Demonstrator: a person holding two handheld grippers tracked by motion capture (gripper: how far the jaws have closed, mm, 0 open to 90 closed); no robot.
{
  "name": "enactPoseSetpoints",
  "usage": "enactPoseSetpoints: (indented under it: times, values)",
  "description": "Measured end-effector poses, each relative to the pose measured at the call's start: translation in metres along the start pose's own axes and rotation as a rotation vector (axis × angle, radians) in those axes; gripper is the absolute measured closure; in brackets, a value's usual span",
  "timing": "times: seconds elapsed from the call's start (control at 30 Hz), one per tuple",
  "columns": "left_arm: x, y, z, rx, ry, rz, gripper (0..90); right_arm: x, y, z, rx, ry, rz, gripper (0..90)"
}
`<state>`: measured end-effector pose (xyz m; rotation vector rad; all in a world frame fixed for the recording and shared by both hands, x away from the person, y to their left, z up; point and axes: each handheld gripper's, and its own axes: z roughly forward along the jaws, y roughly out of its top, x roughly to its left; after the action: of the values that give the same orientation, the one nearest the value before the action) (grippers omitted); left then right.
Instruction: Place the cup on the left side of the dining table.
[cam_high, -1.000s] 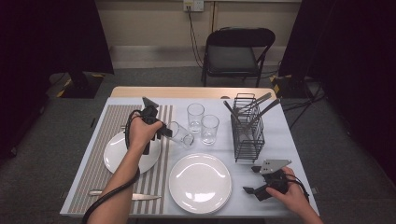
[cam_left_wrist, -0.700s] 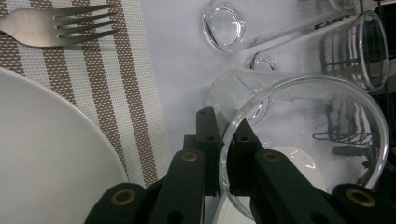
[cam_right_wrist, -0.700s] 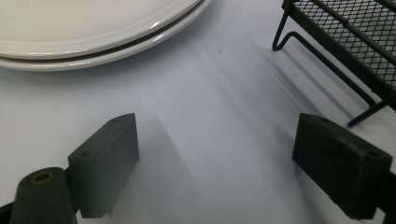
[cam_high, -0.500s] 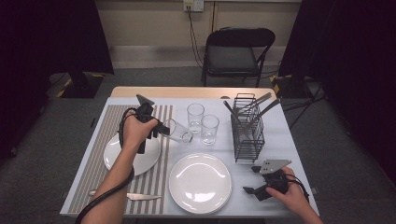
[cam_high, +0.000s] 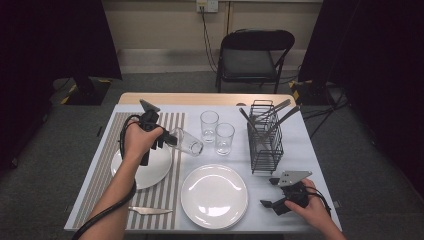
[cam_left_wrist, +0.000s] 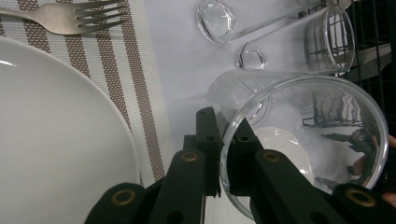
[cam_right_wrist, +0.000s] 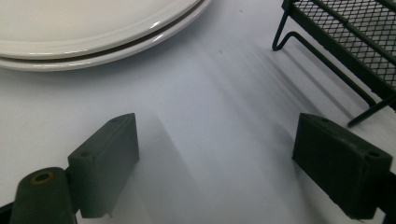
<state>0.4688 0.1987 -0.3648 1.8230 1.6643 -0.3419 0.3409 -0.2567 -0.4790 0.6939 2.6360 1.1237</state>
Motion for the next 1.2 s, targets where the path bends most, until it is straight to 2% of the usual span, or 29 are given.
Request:
enactPoseSetpoints:
  times: [0.13,0.17,0.4,0.53,0.7,0.77,1.2]
  values:
    - [0.000,-0.002,-0.004,0.000,0.002,-0.001,86.0,0.000,0.000,0.000,0.000,0.000,0.000,13.3]
    - [0.000,-0.003,-0.007,0.002,0.006,0.014,86.0,0.000,0.000,0.000,0.000,0.000,0.000,13.3]
    - [0.001,-0.008,-0.016,-0.003,0.016,0.003,86.0,0.000,0.000,0.000,0.000,0.000,0.000,13.3]
    - [0.004,-0.011,-0.020,0.006,0.003,0.007,86.0,0.000,0.000,0.000,0.000,0.000,0.000,13.3]
    - [0.006,-0.014,-0.025,-0.006,0.011,0.005,85.9,0.000,0.000,0.000,-0.001,0.000,0.001,13.3]
    - [0.007,-0.016,-0.026,-0.001,-0.001,0.006,85.9,0.000,0.000,0.000,-0.001,0.000,0.000,13.3]
    - [0.009,-0.022,-0.033,-0.007,-0.003,0.009,85.9,0.000,0.000,0.000,-0.001,0.000,0.000,13.3]
